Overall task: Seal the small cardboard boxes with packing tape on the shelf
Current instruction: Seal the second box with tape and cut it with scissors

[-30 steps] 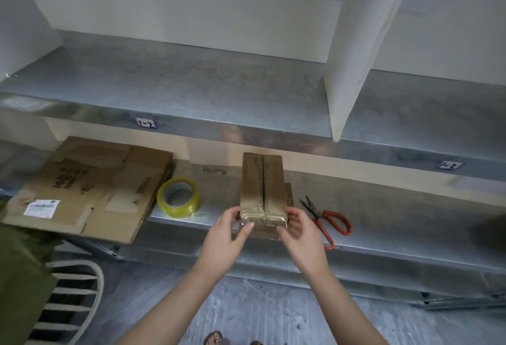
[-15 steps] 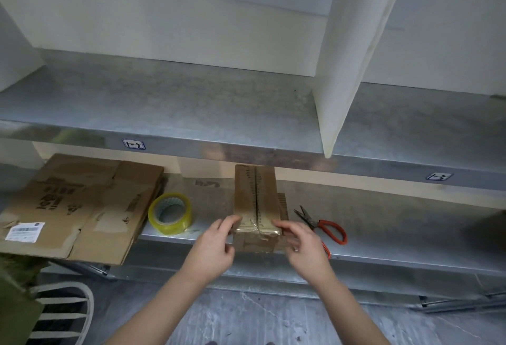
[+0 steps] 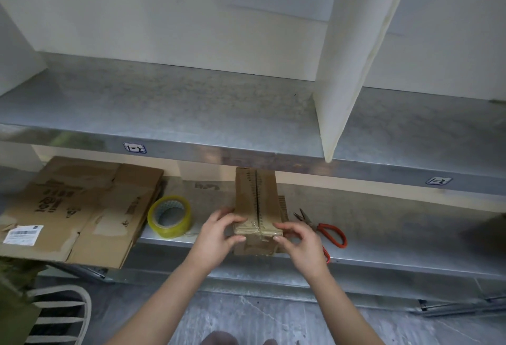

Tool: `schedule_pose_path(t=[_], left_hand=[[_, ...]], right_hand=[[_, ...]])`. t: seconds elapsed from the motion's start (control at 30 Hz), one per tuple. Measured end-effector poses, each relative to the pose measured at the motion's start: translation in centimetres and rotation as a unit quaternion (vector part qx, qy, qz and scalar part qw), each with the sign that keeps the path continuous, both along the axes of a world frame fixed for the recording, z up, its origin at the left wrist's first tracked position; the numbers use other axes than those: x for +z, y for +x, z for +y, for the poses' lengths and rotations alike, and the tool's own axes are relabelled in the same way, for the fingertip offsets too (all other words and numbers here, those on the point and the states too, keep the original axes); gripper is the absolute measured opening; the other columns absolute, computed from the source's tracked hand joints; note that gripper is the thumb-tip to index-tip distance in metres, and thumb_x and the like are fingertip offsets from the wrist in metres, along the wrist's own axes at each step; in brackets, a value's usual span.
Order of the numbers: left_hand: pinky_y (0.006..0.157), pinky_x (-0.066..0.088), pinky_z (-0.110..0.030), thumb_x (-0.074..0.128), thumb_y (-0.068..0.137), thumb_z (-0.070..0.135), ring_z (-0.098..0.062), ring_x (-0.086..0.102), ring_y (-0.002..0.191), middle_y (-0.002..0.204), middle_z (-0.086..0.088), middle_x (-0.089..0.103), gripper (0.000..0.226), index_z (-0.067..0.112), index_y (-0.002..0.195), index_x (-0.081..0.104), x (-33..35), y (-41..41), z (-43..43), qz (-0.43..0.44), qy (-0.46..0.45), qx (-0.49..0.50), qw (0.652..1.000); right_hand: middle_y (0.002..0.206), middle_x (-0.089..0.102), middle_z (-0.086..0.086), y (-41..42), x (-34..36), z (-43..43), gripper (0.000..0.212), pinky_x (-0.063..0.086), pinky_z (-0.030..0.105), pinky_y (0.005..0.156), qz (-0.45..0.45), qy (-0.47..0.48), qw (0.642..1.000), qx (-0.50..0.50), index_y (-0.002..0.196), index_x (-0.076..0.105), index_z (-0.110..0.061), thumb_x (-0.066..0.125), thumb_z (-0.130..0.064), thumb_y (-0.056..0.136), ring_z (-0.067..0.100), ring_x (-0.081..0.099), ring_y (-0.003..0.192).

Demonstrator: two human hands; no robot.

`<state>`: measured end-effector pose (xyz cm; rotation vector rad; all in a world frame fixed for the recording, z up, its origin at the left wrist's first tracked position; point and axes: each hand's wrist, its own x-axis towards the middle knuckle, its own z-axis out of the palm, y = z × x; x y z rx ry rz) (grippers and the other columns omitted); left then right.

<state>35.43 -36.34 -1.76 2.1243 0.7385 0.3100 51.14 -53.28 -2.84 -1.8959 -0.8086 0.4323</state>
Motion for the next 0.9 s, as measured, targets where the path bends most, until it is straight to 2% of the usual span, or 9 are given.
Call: schedule_pose_path(t=[0.1, 0.23, 0.4, 0.53, 0.6, 0.67, 0.73, 0.83, 0.9], left_hand=[[0.114, 0.029, -0.028, 0.079, 0.078, 0.028, -0.006, 0.039, 0.132, 0.140, 0.012, 0.041, 0.047, 0.046, 0.117, 0.062, 0.2, -0.6, 0.5, 0.000, -0.081, -0.025, 0.996], [0.110, 0.024, -0.017, 0.076, 0.080, 0.022, -0.002, 0.037, 0.131, 0.141, 0.010, 0.044, 0.044, 0.044, 0.116, 0.064, 0.2, -0.8, 0.8, -0.003, -0.038, -0.026, 0.999], [0.110, 0.025, -0.020, 0.074, 0.083, 0.024, 0.000, 0.038, 0.128, 0.141, 0.011, 0.046, 0.040, 0.043, 0.118, 0.066, 0.2, -0.4, 0.7, -0.006, -0.061, -0.014, 0.998], [0.112, 0.034, -0.029, 0.075, 0.082, 0.022, -0.004, 0.047, 0.126, 0.138, 0.011, 0.048, 0.042, 0.049, 0.113, 0.065, 0.3, -0.8, 1.6, -0.008, -0.096, -0.025, 0.995], [0.106, 0.043, -0.030, 0.078, 0.079, 0.021, 0.001, 0.055, 0.115, 0.132, 0.013, 0.053, 0.049, 0.049, 0.115, 0.061, 0.3, -0.5, 1.5, -0.009, -0.113, -0.013, 0.993], [0.094, 0.051, -0.023, 0.081, 0.076, 0.020, 0.006, 0.059, 0.105, 0.126, 0.022, 0.053, 0.064, 0.048, 0.124, 0.049, 0.5, -0.1, 1.6, -0.012, -0.146, -0.004, 0.989], [0.088, 0.047, -0.013, 0.079, 0.078, 0.019, 0.006, 0.056, 0.109, 0.129, 0.025, 0.049, 0.074, 0.044, 0.136, 0.040, 0.7, 0.2, 1.8, -0.008, -0.171, -0.018, 0.985], [0.090, 0.044, -0.009, 0.076, 0.081, 0.011, 0.008, 0.054, 0.113, 0.132, 0.019, 0.050, 0.074, 0.041, 0.138, 0.039, 0.8, 0.3, 1.1, -0.028, -0.239, -0.038, 0.970], [0.085, 0.047, -0.008, 0.078, 0.079, 0.009, 0.013, 0.056, 0.107, 0.127, 0.023, 0.053, 0.074, 0.041, 0.135, 0.042, 0.2, 0.0, 0.0, -0.047, -0.271, -0.032, 0.961]], right_hand=[[0.098, 0.068, -0.021, -0.7, -0.6, -0.2, 0.041, 0.045, 0.010, 0.085, -0.016, 0.004, 1.000, -0.021, 0.094, 0.069, -0.044, 0.080, -0.008, 0.076, -0.001, 0.062, 0.096], [0.101, 0.069, -0.018, -0.3, -0.7, -0.4, 0.037, 0.049, 0.018, 0.089, 0.026, -0.005, 1.000, 0.001, 0.096, 0.071, -0.041, 0.082, -0.012, 0.076, 0.001, 0.063, 0.097], [0.099, 0.070, -0.019, -0.7, -0.6, 0.2, 0.034, 0.050, 0.022, 0.091, 0.026, -0.003, 0.999, -0.041, 0.093, 0.069, -0.041, 0.079, -0.012, 0.079, -0.002, 0.062, 0.099], [0.108, 0.064, -0.019, -1.4, -0.8, 0.2, 0.026, 0.044, 0.013, 0.089, 0.047, -0.011, 0.999, -0.002, 0.098, 0.063, -0.038, 0.079, -0.031, 0.078, -0.004, 0.056, 0.105], [0.107, 0.063, -0.018, -1.6, -0.9, 0.5, 0.020, 0.046, 0.019, 0.092, 0.040, -0.011, 0.999, -0.023, 0.096, 0.062, -0.035, 0.076, -0.034, 0.082, -0.005, 0.055, 0.104], [0.105, 0.064, -0.016, -1.6, -0.9, 0.7, 0.015, 0.050, 0.032, 0.094, 0.038, -0.008, 0.998, -0.039, 0.095, 0.062, -0.032, 0.073, -0.029, 0.085, -0.002, 0.056, 0.104], [0.109, 0.064, -0.015, -1.5, -0.7, 0.8, 0.017, 0.051, 0.038, 0.095, 0.041, -0.009, 0.998, -0.038, 0.100, 0.062, -0.031, 0.072, -0.027, 0.087, 0.003, 0.058, 0.107], [0.120, 0.059, -0.020, -1.6, -0.3, 0.7, 0.028, 0.048, 0.035, 0.098, 0.036, -0.027, 0.998, -0.043, 0.112, 0.057, -0.042, 0.069, -0.031, 0.089, 0.006, 0.055, 0.114], [0.124, 0.054, -0.021, -1.9, -0.1, 0.3, 0.035, 0.045, 0.027, 0.095, 0.021, -0.042, 0.998, -0.049, 0.117, 0.051, -0.049, 0.067, -0.048, 0.085, 0.003, 0.051, 0.117]])
